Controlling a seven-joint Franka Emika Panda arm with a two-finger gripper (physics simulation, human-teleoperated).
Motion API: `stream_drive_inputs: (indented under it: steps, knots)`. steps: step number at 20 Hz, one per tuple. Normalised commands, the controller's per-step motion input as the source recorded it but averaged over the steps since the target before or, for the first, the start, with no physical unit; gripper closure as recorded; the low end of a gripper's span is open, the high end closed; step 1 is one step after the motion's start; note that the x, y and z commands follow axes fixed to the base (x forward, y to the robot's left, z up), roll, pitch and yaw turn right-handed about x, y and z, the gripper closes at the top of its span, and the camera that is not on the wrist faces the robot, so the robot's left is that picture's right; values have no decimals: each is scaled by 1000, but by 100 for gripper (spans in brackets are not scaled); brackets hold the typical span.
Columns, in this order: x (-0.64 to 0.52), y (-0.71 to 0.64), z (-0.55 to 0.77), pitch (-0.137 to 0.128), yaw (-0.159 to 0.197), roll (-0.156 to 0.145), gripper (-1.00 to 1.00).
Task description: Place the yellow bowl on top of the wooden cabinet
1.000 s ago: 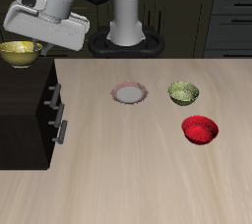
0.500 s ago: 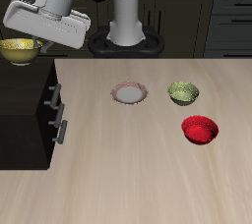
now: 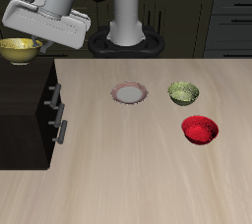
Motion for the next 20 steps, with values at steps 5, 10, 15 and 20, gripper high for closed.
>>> stream_drive_inputs:
  steps: [5,10,15,20]
  knots:
    - [32,-64,80,-17,-92,64,100]
    - [42,81,-35,-5,2,39,100]
    - [54,125,-64,22,-31,39,100]
    - [-32,168,30,-17,36,56,100]
